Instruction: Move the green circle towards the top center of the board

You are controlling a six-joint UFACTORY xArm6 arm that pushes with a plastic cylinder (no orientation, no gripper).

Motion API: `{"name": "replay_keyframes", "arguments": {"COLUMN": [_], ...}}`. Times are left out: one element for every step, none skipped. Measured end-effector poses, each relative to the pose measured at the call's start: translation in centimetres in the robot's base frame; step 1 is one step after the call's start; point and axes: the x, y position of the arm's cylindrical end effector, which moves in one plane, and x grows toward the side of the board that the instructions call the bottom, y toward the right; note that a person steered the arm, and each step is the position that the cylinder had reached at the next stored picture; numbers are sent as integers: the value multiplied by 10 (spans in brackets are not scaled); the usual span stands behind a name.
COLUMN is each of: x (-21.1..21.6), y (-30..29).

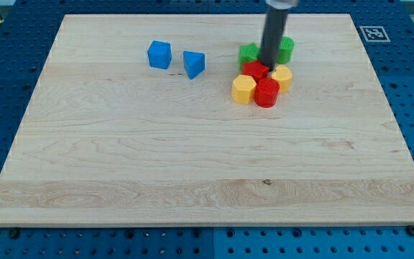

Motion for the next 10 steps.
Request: {"name": "replay_keyframes", "arguments": {"x": [-20, -50, -69, -69, -80, -104, -96, -67, -43, -25], "y": [-47, -81, -66, -25, 20, 66, 125, 132, 124, 100]}}
